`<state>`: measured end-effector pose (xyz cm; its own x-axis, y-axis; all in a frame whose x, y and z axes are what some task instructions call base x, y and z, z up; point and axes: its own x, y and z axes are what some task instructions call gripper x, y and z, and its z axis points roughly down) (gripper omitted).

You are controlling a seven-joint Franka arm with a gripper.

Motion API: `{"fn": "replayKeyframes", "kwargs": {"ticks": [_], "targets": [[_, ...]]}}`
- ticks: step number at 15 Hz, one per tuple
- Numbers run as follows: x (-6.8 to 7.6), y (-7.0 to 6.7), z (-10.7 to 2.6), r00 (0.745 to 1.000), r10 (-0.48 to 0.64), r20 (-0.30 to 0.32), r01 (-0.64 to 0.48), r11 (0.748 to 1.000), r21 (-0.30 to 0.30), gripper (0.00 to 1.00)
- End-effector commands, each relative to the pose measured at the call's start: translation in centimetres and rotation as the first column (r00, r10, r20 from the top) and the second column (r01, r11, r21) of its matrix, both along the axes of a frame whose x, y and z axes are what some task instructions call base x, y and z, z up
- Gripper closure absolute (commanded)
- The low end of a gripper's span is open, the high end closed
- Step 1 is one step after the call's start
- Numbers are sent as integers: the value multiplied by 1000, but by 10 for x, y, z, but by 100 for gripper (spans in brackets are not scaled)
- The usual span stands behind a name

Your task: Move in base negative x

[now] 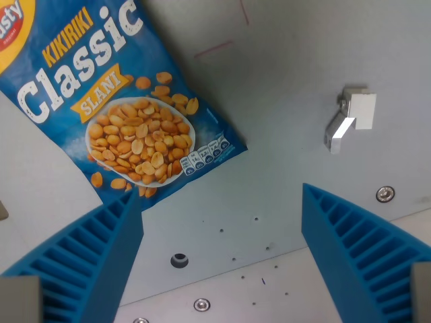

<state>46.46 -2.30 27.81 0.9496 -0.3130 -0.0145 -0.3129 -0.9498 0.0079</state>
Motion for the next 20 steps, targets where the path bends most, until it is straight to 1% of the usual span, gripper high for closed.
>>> {"fn": "replayKeyframes", "kwargs": {"ticks": [1, 9, 20], "targets": [[-6, -1, 2, 1000, 0, 6, 0, 1000, 0, 0], [-51, -13, 0, 1000, 0, 6, 0, 1000, 0, 0], [-115, -29, -9, 1000, 0, 6, 0, 1000, 0, 0]]}}
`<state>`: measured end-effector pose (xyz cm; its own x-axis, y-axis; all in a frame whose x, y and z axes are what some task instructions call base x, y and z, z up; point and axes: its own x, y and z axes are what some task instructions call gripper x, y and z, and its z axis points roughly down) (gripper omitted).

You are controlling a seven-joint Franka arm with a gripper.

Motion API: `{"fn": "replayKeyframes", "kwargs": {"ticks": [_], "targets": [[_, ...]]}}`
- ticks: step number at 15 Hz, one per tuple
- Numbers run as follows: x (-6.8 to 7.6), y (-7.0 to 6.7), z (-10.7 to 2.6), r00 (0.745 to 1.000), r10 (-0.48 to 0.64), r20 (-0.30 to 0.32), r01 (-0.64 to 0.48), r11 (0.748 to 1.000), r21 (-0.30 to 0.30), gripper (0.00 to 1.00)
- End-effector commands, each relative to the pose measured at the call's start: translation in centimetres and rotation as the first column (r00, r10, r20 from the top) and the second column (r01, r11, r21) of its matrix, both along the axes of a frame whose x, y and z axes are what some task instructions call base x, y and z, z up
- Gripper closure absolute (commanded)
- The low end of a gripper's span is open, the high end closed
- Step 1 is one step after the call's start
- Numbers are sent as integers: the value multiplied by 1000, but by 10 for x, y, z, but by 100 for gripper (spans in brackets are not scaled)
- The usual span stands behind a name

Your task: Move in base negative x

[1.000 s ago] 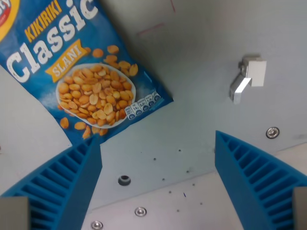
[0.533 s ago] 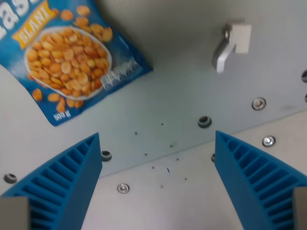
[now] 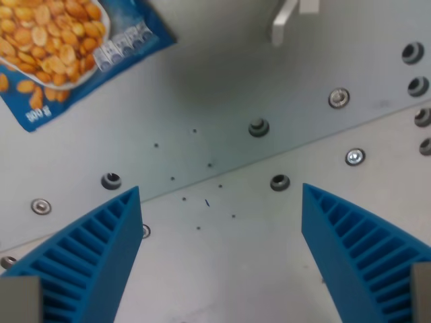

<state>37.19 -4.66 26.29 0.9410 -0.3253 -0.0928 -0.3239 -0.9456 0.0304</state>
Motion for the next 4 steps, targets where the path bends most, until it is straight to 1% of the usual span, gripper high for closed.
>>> {"fn": "replayKeyframes", "kwargs": {"ticks": [1, 4], "targets": [[-28, -7, 5, 996, 13, 87, -13, 1000, -5, 0], [-45, -12, 3, 996, 13, 87, -13, 1000, -5, 0]]}}
